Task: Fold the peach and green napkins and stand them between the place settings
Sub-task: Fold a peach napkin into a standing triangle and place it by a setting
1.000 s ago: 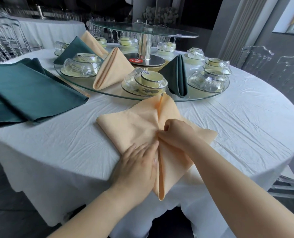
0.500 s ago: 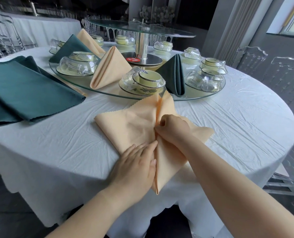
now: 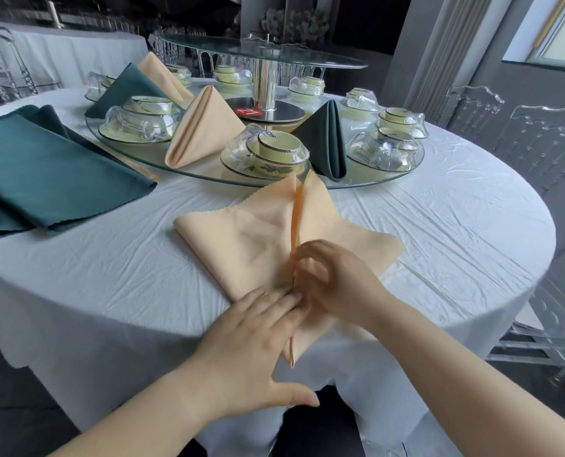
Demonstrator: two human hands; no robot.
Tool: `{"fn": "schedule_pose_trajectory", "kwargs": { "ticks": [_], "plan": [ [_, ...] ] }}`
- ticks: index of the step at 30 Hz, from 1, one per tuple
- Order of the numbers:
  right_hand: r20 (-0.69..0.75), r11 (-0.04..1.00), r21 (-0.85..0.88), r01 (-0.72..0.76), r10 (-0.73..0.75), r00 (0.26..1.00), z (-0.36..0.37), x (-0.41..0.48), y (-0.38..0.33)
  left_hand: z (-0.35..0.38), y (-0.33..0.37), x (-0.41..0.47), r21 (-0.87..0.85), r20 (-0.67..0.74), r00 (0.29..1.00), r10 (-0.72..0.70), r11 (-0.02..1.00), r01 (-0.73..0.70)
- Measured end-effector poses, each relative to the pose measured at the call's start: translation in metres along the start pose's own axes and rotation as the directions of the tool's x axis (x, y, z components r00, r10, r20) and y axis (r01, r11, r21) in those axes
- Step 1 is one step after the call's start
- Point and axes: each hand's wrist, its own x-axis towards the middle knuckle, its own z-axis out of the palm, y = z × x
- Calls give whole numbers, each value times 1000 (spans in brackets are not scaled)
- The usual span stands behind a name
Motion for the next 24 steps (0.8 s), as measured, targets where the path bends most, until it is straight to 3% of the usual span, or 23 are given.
{"fn": "schedule_pose_trajectory", "kwargs": {
  "ticks": [2,7,10,13,15,17,18,20,22,24],
  "plan": [
    [97,993,-48,107,-102,990,5,-10,2,7,1,0,10,-72,997,30,1000,-29],
    [213,977,-170,126,-89,973,-2,5,38,8,-1,4,-27,-117,992,52,998,-56],
    [140,954,-297,-43,88,986,-17,19,73,6,-2,4,-44,-91,995,40,998,-44],
    [-41,882,-379,-278,284,958,-38,26,106,6,-2,4,-67,-65,997,36,997,-40],
    [-181,877,-338,-342,296,938,-46,22,112,4,-4,6,-107,-53,997,51,993,-56],
    [-252,943,-193,-270,218,943,-52,11,99,0,-8,8,-154,-32,998,63,986,-67],
    [-218,978,-95,-188,164,962,-54,3,88,-3,-11,9,-186,-22,997,70,980,-73],
    [7,999,41,-5,5,1000,-56,-15,59,-8,-19,11,-284,13,996,88,955,-80],
    [256,992,11,124,-123,959,-49,-32,43,-13,-27,13,-385,37,995,92,920,-71],
    [304,975,-84,206,-172,937,-40,-41,39,-16,-34,17,-394,67,994,90,917,-57]
  ]
}}
